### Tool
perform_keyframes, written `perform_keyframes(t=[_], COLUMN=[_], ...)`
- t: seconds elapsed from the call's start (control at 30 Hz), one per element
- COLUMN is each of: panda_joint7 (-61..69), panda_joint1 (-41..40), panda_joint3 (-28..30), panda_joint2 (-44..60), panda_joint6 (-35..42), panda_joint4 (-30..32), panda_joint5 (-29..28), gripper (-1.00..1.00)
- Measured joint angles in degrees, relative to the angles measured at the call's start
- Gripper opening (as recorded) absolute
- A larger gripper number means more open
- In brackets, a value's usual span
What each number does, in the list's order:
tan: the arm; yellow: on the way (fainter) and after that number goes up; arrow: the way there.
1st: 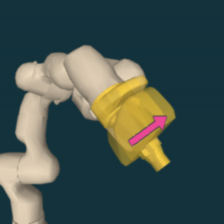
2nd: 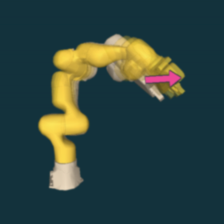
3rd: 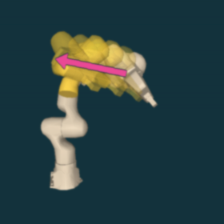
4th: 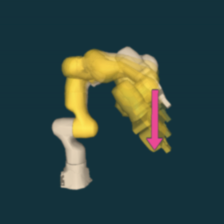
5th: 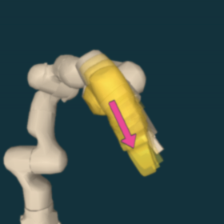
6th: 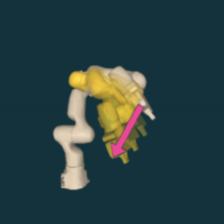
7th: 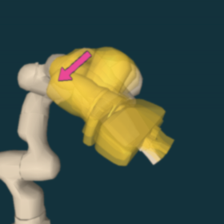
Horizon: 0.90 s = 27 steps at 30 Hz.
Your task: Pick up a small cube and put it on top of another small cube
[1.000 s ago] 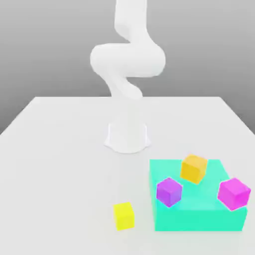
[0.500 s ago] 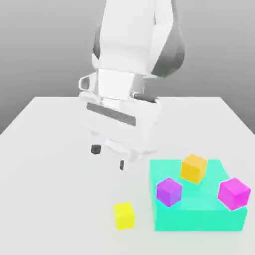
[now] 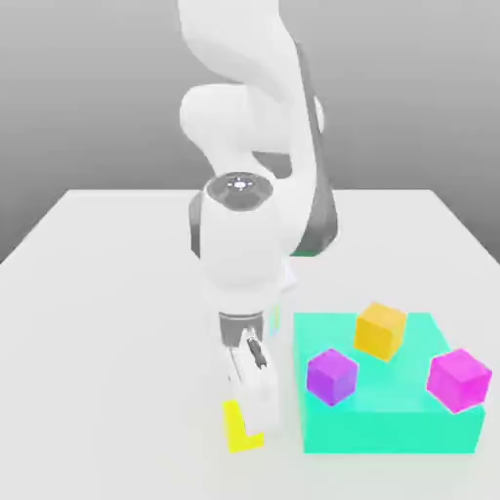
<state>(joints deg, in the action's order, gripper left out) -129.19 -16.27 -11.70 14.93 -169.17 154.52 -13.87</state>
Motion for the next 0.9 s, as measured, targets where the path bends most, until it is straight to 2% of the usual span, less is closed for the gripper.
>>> perform_keyframes(t=[0.07, 0.1, 0.33, 0.63, 0.9], panda_joint7=[-1.66, -2.27, -2.38, 5.98, 10.08], panda_joint1=[2.65, 3.75, 3.99, -1.56, 2.01], panda_joint3=[3.16, 4.46, 4.72, -3.34, -7.81], panda_joint2=[2.97, 4.22, 4.41, -7.76, -11.34], panda_joint6=[-2.33, -3.26, -3.57, 5.73, 10.53], panda_joint4=[-0.61, -0.86, -0.90, 1.84, -1.69], panda_joint5=[-2.19, -2.99, -3.15, 7.65, 9.60], gripper=[0.00, -1.00, -1.00, -1.00, -1.00])
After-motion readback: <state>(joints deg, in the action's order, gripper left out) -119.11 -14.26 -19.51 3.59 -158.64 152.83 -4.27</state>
